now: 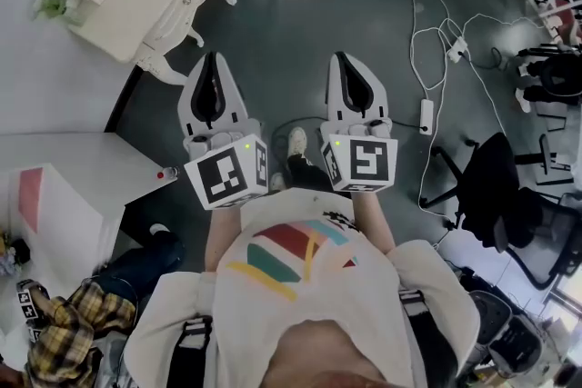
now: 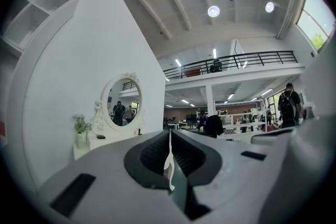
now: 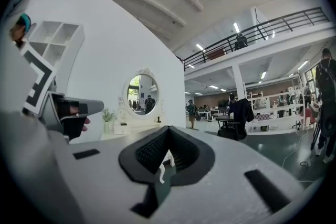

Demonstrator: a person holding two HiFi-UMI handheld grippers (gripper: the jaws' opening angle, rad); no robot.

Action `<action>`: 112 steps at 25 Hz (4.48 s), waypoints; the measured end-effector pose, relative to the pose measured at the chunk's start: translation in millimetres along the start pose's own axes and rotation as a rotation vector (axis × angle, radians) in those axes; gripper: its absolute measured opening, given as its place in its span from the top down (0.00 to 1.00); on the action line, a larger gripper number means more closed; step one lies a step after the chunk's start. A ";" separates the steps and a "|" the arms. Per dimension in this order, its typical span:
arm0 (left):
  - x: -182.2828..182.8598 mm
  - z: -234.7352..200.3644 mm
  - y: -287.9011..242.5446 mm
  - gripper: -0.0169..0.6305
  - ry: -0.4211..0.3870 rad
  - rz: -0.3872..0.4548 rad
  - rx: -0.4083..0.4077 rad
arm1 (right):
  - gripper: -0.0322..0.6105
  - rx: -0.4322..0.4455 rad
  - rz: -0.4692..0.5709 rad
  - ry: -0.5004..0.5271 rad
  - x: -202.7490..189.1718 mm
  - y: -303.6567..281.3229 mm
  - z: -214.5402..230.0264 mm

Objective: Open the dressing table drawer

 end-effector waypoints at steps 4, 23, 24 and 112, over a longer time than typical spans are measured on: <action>-4.6 0.6 -34.6 0.96 -0.010 0.014 0.011 | 0.95 0.008 0.004 -0.004 -0.8 -26.7 17.6; 14.9 25.0 -129.3 0.96 -0.028 0.093 0.085 | 0.95 0.065 0.067 0.037 13.3 -114.6 89.1; 14.3 26.5 -133.9 0.96 -0.027 0.100 0.080 | 0.95 0.065 0.074 0.043 13.4 -118.2 91.1; 38.1 -330.6 -515.9 0.95 -0.053 0.042 0.980 | 0.95 1.023 0.134 0.151 124.2 -743.9 -155.3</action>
Point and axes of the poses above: the fingertips, and each gripper's own axes: y backward along the fingers, z to its right, x out of its top, the point moved 3 cm from there along y, backward along the fingers, and after that the axes turned 4 degrees about -z, right-handed, at the moved point
